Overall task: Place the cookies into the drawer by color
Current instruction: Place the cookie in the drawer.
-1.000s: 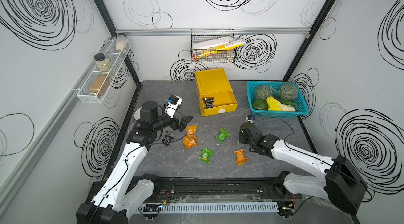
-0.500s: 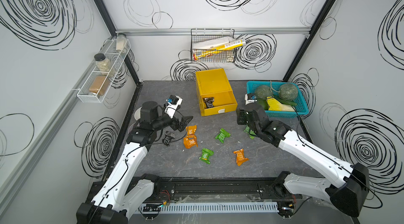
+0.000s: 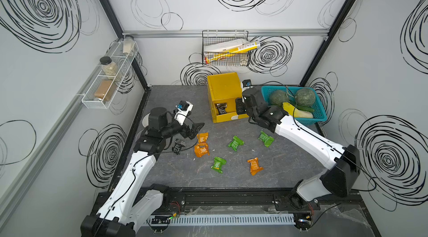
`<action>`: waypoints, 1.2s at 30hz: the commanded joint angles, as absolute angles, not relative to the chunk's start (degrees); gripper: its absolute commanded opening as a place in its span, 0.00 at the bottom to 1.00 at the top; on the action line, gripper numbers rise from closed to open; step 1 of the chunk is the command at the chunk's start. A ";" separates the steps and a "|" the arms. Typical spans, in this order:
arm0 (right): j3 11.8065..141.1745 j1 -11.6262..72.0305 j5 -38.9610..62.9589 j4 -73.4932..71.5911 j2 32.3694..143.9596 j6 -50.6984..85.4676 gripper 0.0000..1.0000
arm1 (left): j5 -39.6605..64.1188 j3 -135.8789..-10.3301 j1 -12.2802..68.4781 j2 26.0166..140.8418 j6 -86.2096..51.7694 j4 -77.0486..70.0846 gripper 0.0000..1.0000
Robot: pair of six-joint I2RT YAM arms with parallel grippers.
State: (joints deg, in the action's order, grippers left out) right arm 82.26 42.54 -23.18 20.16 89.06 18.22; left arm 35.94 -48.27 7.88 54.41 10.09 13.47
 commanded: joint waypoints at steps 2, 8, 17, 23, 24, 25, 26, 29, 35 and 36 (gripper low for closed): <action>86.92 42.28 -23.33 20.48 93.27 15.16 0.40 | 36.12 -47.93 8.22 53.31 10.96 10.94 0.99; 88.54 41.93 -23.19 20.32 96.41 15.03 0.50 | 35.83 -48.05 8.39 53.35 11.38 11.11 0.99; 87.72 41.75 -24.39 21.11 94.98 15.81 0.81 | 36.02 -48.78 8.77 53.85 11.27 11.80 0.99; 84.60 41.71 -24.54 21.17 89.93 16.00 0.88 | 33.66 -50.25 8.56 54.32 13.65 13.55 0.99; 83.32 41.70 -24.16 20.86 88.45 15.95 0.90 | 33.26 -51.20 8.66 54.36 14.40 14.67 0.99; 82.39 41.73 -23.61 20.74 87.34 15.79 0.93 | 32.78 -52.13 8.62 54.43 15.10 16.12 0.99; 81.36 41.74 -23.05 20.74 85.88 15.53 0.96 | 31.99 -53.07 8.62 54.69 15.64 17.57 0.99; 77.74 41.74 -21.65 20.16 81.12 13.89 1.00 | 25.42 -55.42 10.44 56.28 17.15 22.15 0.99; 70.05 41.75 -19.77 19.51 72.38 10.19 1.00 | 19.03 -55.29 11.53 57.10 17.06 28.86 0.99; 68.56 41.74 -19.76 19.25 70.96 9.28 1.00 | 18.52 -54.64 11.67 57.04 17.20 29.44 0.99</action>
State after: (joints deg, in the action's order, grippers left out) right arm 71.31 42.00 -20.84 19.84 73.52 12.36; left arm 22.70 -54.63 11.27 56.66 16.16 25.45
